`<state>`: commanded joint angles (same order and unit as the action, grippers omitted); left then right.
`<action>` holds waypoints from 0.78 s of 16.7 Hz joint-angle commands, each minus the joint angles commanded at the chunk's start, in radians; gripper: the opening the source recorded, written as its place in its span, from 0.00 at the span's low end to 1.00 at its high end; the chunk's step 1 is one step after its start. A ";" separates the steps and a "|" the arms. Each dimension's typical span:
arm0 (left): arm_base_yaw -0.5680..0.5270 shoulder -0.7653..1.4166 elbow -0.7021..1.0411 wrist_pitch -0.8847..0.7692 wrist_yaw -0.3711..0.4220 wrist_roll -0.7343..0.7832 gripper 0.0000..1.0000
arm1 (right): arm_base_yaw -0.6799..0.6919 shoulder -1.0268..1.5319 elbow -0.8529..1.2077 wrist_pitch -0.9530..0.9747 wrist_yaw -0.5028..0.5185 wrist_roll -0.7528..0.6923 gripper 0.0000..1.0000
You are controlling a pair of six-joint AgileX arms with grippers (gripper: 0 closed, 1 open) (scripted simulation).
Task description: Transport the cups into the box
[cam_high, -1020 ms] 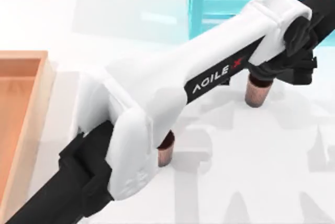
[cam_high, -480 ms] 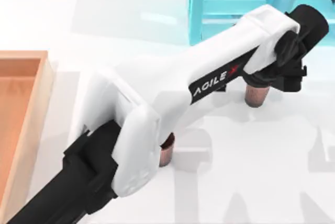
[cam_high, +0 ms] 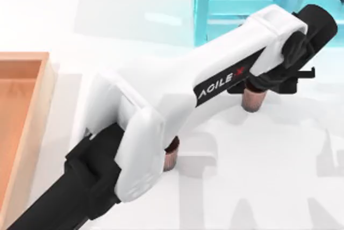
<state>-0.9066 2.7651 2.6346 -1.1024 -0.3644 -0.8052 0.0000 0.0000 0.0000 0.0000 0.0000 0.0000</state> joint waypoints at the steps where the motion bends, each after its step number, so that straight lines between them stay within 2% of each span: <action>1: 0.000 0.000 0.000 0.000 0.000 0.000 0.17 | 0.000 0.000 0.000 0.000 0.000 0.000 1.00; 3: 0.000 0.000 0.000 0.000 0.000 0.000 0.02 | 0.000 0.000 0.000 0.000 0.000 0.000 1.00; 4: 0.000 0.000 0.000 0.000 0.000 0.000 0.00 | 0.000 0.000 0.000 0.000 0.000 0.000 1.00; 13: -0.001 -0.003 -0.002 0.000 0.000 0.002 0.00 | 0.000 0.000 0.000 0.000 0.000 0.000 1.00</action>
<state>-0.9081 2.7620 2.6330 -1.1021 -0.3639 -0.8036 0.0000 0.0000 0.0000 0.0000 0.0000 0.0000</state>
